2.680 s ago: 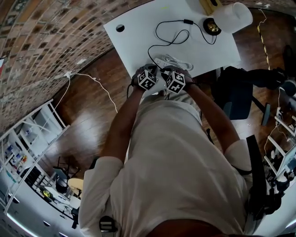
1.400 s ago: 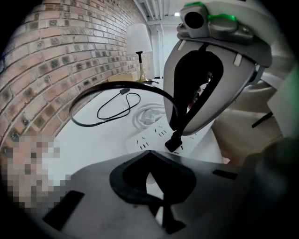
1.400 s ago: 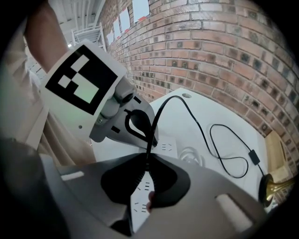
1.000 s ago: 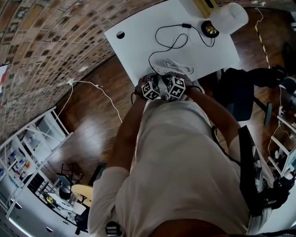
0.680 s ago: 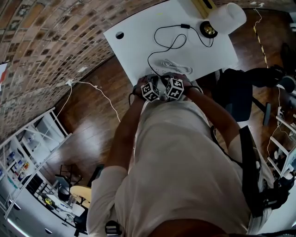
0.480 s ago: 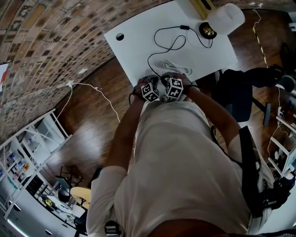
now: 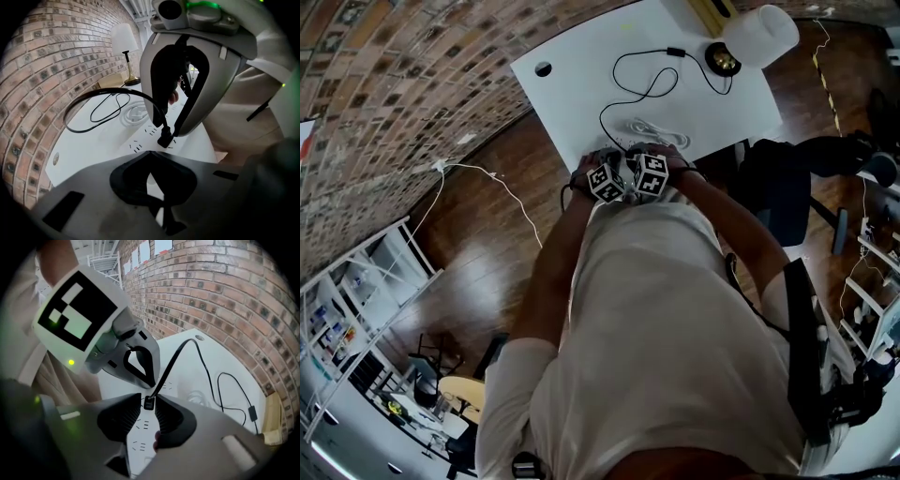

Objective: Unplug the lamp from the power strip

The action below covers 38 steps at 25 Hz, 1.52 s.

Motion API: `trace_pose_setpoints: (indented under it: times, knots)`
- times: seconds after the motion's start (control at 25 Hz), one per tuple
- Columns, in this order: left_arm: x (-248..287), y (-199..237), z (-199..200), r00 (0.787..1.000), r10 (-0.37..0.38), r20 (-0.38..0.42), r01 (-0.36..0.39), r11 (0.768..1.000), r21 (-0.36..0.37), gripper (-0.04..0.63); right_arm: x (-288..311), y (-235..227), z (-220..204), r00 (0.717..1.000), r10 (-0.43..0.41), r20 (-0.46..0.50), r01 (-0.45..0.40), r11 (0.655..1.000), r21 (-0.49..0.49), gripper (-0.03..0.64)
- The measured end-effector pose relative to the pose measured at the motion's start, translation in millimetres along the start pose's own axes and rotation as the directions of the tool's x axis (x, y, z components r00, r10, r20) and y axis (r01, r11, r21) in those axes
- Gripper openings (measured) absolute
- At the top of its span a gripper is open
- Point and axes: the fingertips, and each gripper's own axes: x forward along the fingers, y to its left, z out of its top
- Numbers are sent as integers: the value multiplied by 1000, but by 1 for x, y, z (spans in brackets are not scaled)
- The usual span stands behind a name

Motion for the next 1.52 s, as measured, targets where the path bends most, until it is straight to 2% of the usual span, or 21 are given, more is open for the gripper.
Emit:
trace_pose_setpoints:
  times: [0.2, 0.52, 0.88, 1.16, 1.52]
  knots:
    - [0, -1, -1, 1000, -4, -25, 4, 1000, 20, -12, 15, -1, -10, 999, -22, -42, 22, 1000, -7, 58]
    - [-4, 0, -3, 999, -48, -10, 48, 999, 23, -12, 20, -3, -5, 999, -14, -46, 13, 1000, -16, 57]
    - [-3, -2, 4, 999, -30, -15, 31, 996, 83, -12, 16, -3, -9, 999, 3, -45, -3, 1000, 12, 54]
    - [-4, -3, 4, 999, -35, -14, 36, 997, 70, -12, 15, -3, -10, 1000, -7, -20, 8, 999, 40, 52]
    - [-2, -4, 3, 1000, -8, -28, 10, 997, 76, -14, 15, -3, -9, 999, 0, -34, 2, 998, 56, 51]
